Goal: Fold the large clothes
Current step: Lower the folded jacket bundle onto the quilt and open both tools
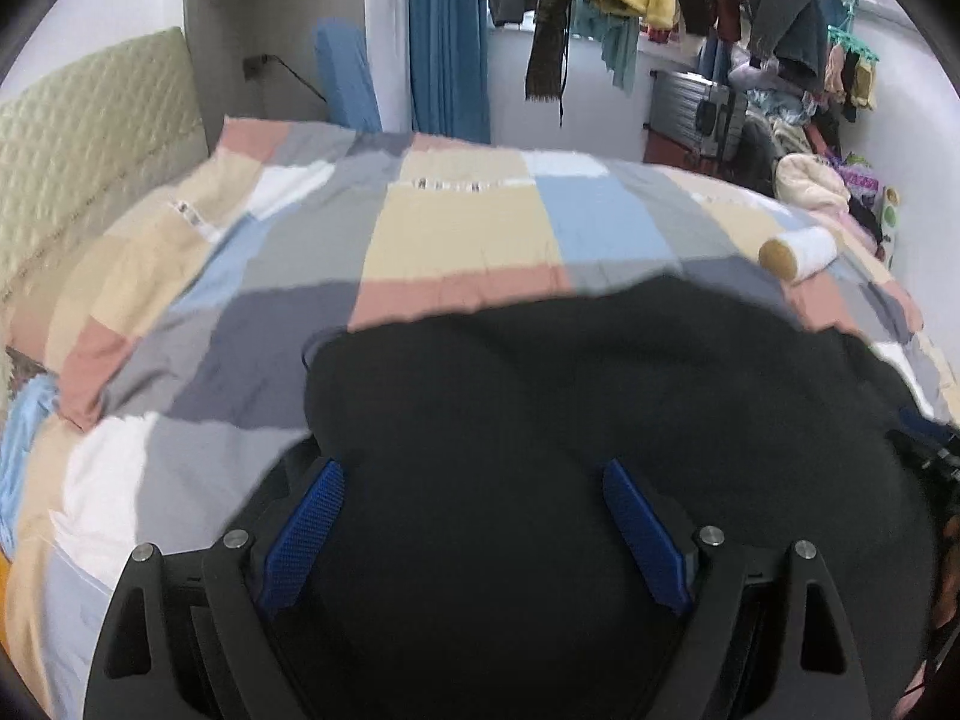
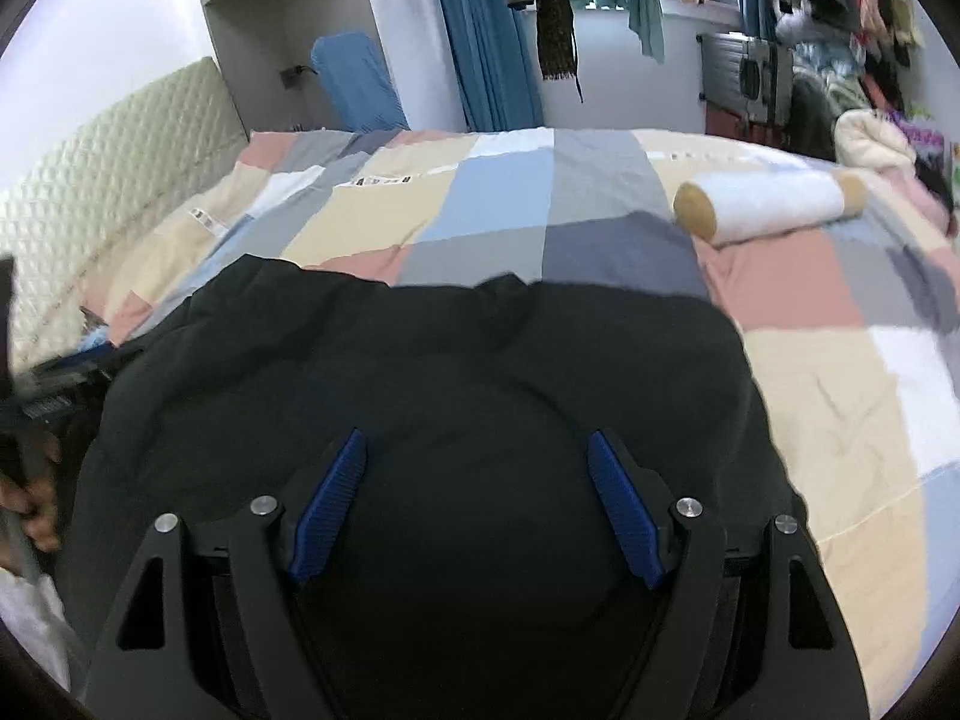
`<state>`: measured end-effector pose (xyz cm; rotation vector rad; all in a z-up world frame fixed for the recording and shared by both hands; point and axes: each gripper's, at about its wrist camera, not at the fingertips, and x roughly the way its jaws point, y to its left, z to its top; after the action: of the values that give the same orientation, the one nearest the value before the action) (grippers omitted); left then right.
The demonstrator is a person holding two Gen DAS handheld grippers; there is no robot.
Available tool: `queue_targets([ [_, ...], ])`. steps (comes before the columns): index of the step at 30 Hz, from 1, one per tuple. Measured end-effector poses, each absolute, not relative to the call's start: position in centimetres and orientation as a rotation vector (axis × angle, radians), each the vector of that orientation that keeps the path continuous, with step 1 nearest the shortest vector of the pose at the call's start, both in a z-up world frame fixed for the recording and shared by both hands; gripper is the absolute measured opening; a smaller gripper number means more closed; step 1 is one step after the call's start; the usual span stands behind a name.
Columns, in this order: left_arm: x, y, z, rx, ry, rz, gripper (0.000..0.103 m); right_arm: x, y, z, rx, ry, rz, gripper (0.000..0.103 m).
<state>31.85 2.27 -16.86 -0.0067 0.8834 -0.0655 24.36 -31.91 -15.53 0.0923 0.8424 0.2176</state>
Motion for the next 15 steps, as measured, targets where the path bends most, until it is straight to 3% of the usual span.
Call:
queue_targets([
  [15, 30.1, 3.2, -17.4, -0.111, 0.78, -0.041, 0.089, 23.8, -33.4, -16.9, 0.083, 0.811, 0.083, 0.085],
])
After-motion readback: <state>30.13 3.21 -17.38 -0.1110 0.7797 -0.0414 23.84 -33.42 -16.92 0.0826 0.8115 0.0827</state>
